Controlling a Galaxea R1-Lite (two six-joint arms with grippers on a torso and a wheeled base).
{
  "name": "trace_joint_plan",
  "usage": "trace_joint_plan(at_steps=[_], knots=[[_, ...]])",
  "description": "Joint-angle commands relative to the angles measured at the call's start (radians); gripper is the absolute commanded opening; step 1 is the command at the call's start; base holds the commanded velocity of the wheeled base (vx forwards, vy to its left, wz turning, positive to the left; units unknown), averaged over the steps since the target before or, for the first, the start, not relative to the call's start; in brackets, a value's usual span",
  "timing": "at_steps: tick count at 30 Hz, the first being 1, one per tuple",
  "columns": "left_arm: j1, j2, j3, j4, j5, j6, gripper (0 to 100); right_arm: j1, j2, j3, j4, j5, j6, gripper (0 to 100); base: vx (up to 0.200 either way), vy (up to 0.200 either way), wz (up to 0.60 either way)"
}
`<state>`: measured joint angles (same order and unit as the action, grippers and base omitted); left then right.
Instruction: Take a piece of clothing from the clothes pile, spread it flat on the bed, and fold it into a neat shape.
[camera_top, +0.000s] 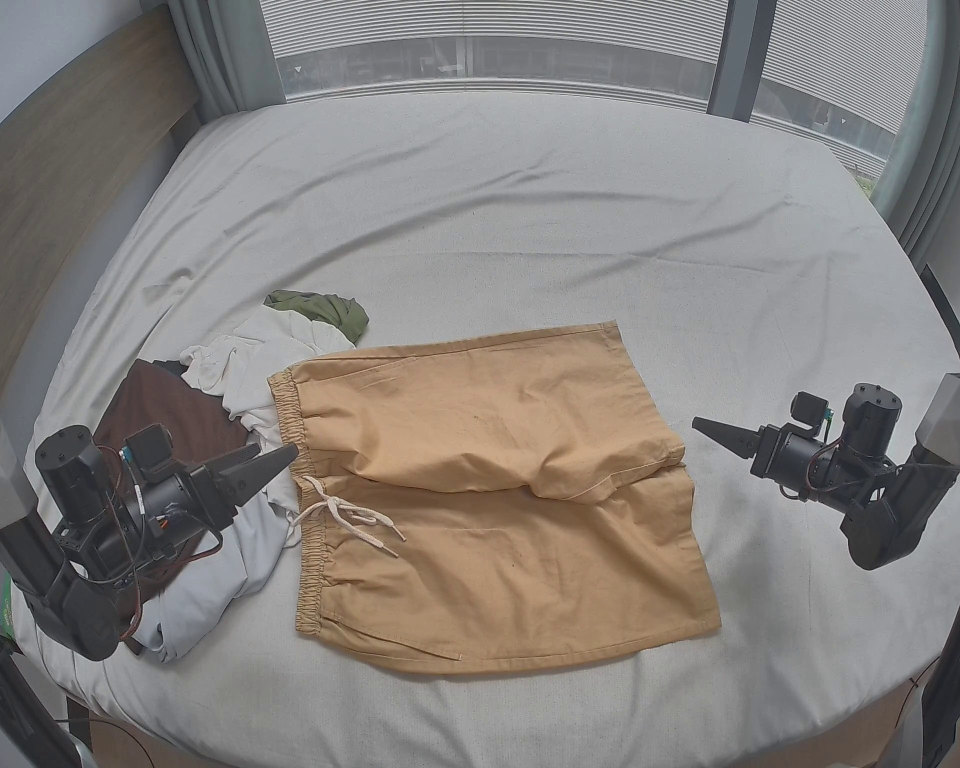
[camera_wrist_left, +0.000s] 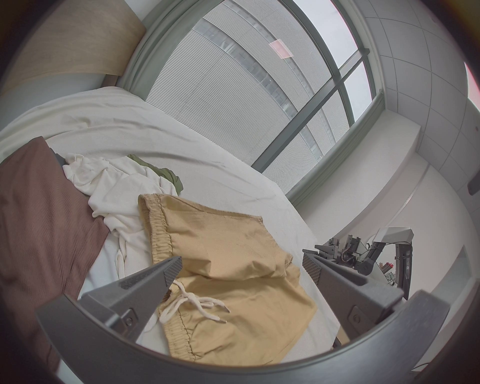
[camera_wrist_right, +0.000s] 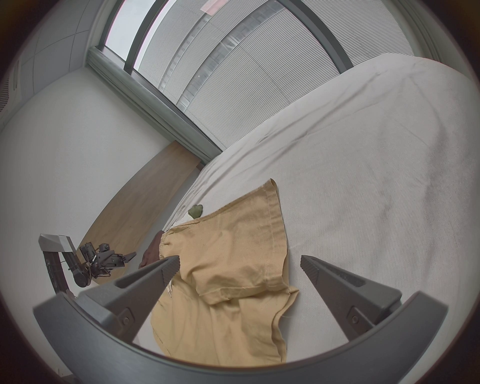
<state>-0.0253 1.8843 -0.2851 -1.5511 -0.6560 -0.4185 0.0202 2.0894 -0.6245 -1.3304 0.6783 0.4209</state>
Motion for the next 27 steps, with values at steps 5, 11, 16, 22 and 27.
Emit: trace_joint_plan(at_steps=[5, 11, 16, 22, 27], knots=[[0.022, 0.044, 0.053, 0.000, -0.059, 0.072, 100, 0.001, 0.015, 0.006, -0.003, 0.000, -0.005, 100, 0.000, 0.000, 0.00], [0.027, 0.059, 0.089, 0.000, -0.059, 0.115, 100, 0.001, 0.008, 0.019, 0.000, 0.001, -0.005, 100, 0.000, 0.000, 0.00], [0.027, 0.099, 0.139, 0.000, -0.062, 0.175, 100, 0.000, 0.000, 0.040, 0.039, 0.001, -0.011, 100, 0.000, 0.000, 0.00], [0.038, 0.180, 0.172, 0.000, -0.067, 0.290, 100, 0.000, 0.005, 0.042, 0.043, 0.001, -0.024, 100, 0.000, 0.000, 0.00], [0.047, 0.194, 0.199, 0.000, -0.068, 0.317, 100, -0.003, 0.011, 0.042, 0.043, 0.001, -0.057, 100, 0.000, 0.000, 0.00]])
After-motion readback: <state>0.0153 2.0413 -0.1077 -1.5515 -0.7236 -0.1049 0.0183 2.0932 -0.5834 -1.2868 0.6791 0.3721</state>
